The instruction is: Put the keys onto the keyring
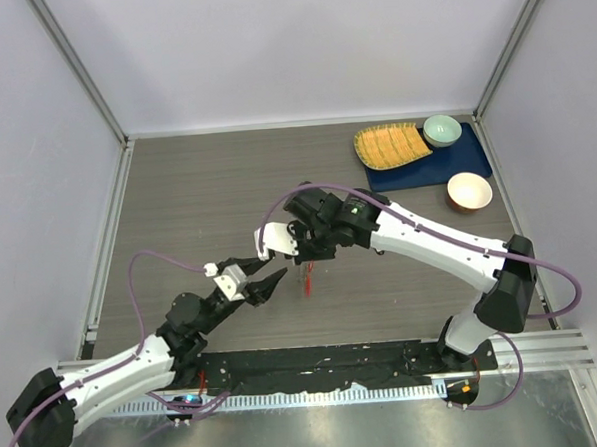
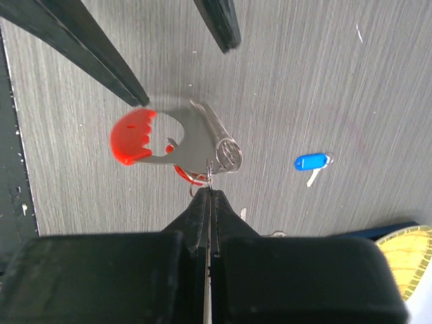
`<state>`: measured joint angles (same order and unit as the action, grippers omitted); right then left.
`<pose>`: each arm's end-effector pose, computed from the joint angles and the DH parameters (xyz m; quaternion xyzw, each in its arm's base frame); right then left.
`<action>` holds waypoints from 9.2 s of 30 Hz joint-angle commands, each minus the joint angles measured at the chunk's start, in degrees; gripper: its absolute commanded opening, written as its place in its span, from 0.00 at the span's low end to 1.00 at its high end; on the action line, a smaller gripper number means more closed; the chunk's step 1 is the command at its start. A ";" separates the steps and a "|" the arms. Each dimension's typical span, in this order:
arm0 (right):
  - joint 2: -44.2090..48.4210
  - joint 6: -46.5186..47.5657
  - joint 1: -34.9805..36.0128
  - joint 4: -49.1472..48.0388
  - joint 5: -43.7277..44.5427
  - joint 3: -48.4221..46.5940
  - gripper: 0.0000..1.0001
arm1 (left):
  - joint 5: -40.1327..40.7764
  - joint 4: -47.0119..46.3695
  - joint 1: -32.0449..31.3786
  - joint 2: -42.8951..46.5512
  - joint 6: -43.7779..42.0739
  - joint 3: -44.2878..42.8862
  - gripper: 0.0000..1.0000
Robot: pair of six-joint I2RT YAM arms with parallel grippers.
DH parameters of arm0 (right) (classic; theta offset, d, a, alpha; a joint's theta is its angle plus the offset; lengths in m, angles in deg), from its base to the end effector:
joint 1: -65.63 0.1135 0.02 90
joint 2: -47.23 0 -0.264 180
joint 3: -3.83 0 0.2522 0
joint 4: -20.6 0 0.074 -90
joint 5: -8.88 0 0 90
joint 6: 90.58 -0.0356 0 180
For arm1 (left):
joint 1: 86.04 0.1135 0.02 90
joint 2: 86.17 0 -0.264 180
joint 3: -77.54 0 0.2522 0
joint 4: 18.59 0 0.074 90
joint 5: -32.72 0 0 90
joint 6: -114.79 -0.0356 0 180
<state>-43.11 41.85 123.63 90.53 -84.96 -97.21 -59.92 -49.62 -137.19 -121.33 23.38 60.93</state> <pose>0.1704 0.2772 0.3302 -0.7462 0.6098 0.0679 0.2583 0.0930 -0.1180 0.2090 0.2932 0.5532 -0.3409 0.7012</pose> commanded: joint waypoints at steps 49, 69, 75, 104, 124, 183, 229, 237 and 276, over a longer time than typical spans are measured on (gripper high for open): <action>8.69 0.81 0.36 -8.52 -12.25 6.52 0.01 | -10.20 -15.06 -0.08 -16.35 -0.26 -5.50 0.17; 8.26 0.98 0.80 -9.14 -13.48 6.78 0.01 | -9.58 -11.90 -0.17 -15.73 -0.44 -6.64 0.07; 7.64 0.98 1.07 -9.05 -13.13 6.86 0.01 | -8.09 -10.66 -0.08 -14.94 -0.26 -6.64 0.00; 28.65 -24.24 -2.10 -63.63 -7.24 43.78 0.29 | -1.23 -20.77 -0.08 -12.13 1.15 -3.12 0.00; 25.66 -29.07 -7.28 -68.64 -18.66 44.92 0.31 | -1.50 -19.98 -0.08 -12.57 1.15 -3.92 0.00; 18.72 -40.41 -8.78 -84.88 -34.22 45.98 0.01 | -4.57 -26.39 -0.08 -19.60 5.45 -5.06 0.00; 17.66 -37.34 -17.48 -76.82 -42.48 41.93 0.32 | -4.84 -22.09 -0.08 -12.83 4.13 -4.44 0.00; 17.13 -37.42 -16.34 -76.55 -44.76 42.20 0.32 | -4.84 -23.14 -0.08 -13.62 4.22 -4.53 0.00; 20.82 -38.22 -15.37 -72.51 -32.29 51.60 0.32 | -7.21 -43.80 0.44 -39.55 0.44 -7.08 0.00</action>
<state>-24.51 5.11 106.73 19.97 -113.57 -45.48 -68.35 -80.86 -137.28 -161.11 25.69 55.53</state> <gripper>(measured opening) 0.315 0.012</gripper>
